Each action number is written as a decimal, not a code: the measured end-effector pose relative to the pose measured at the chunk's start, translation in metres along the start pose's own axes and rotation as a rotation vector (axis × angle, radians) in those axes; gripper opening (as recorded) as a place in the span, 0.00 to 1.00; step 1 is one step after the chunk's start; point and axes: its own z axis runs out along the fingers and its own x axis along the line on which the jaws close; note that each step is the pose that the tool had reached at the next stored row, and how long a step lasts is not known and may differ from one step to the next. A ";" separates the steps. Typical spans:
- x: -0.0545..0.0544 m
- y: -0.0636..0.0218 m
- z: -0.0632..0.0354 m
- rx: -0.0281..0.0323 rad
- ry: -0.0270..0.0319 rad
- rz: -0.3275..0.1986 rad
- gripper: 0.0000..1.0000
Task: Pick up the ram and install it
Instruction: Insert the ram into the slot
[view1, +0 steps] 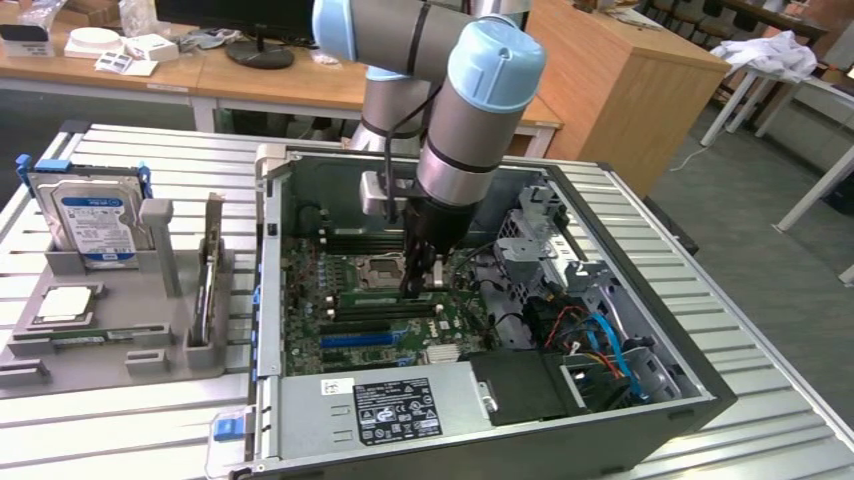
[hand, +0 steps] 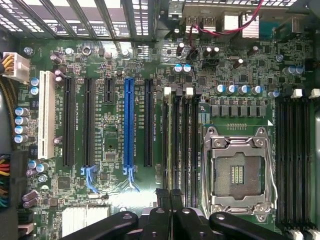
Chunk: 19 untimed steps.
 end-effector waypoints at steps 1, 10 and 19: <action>0.000 0.0000 0.0005 0.0000 0.0000 0.000 0.12; 0.000 -0.0001 0.0028 0.0000 0.0000 0.000 0.12; 0.000 -0.0002 0.0050 0.0000 0.0003 0.000 0.12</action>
